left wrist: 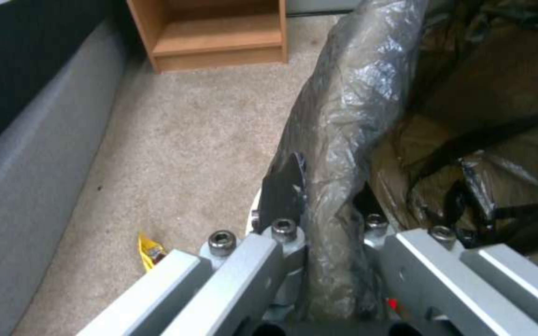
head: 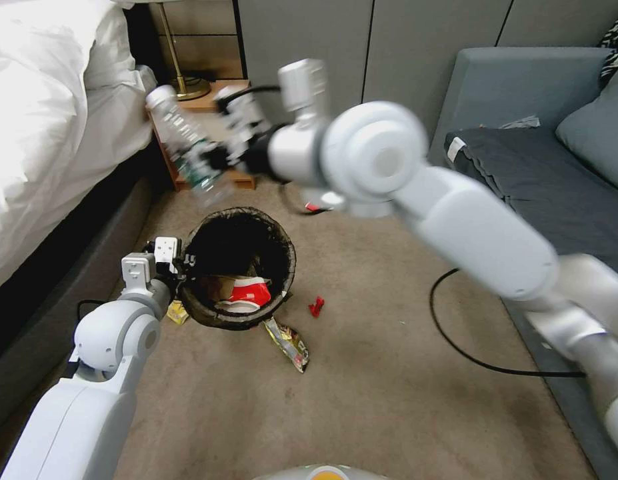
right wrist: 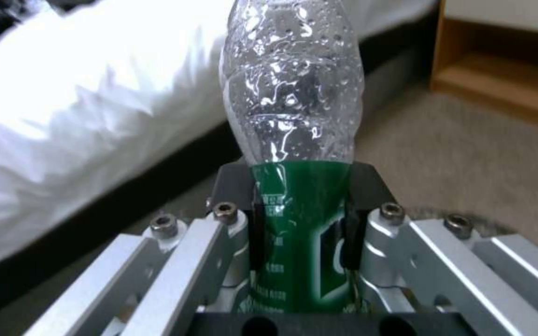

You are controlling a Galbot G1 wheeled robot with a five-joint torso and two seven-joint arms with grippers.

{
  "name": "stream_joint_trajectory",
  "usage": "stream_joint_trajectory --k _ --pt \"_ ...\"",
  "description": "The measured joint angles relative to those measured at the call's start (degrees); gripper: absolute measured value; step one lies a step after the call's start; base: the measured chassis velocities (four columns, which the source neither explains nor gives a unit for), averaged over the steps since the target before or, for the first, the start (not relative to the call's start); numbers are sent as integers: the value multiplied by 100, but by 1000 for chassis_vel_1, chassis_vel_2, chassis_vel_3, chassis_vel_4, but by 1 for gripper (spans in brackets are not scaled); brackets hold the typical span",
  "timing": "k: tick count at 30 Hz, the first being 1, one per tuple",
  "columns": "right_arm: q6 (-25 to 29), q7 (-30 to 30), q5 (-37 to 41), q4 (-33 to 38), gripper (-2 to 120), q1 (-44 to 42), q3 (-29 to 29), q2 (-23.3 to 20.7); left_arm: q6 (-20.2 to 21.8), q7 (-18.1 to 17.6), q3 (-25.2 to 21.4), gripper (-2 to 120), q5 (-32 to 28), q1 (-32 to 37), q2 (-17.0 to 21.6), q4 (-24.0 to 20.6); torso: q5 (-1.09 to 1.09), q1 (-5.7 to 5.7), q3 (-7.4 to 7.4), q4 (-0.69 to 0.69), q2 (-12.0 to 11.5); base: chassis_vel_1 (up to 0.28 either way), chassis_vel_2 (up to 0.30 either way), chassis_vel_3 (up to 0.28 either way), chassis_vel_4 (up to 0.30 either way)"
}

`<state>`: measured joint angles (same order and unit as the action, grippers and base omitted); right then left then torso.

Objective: Pick up the trash bin, then pick up the garbage from the floor and place it into the trash bin.

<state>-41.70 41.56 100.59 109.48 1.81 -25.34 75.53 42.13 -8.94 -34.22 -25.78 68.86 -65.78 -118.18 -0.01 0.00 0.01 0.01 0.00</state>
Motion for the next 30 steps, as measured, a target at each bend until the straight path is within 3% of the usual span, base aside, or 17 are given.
stream_joint_trajectory --k 7,10,25,30 --pt "-35 120 -342 -48 19 -536 -296 -170 0 14 -36 1 -1 31 7 19 2 0 -1 -2 0 0 0 0 0" --pt "-37 -129 -829 -48 19 -815 -398 -401 0 15 -32 1 -1 31 15 25 2 0 0 -2 0 0 0 0 0" --pt "-44 -458 -1530 -75 19 -1118 -409 -634 0 27 15 1 41 29 29 83 2 0 -1 -2 0 0 0 0 0" --pt "-46 -463 -1556 -105 37 -1155 -364 -563 0 36 14 1 43 20 32 102 1 0 -1 -2 0 0 0 0 0"
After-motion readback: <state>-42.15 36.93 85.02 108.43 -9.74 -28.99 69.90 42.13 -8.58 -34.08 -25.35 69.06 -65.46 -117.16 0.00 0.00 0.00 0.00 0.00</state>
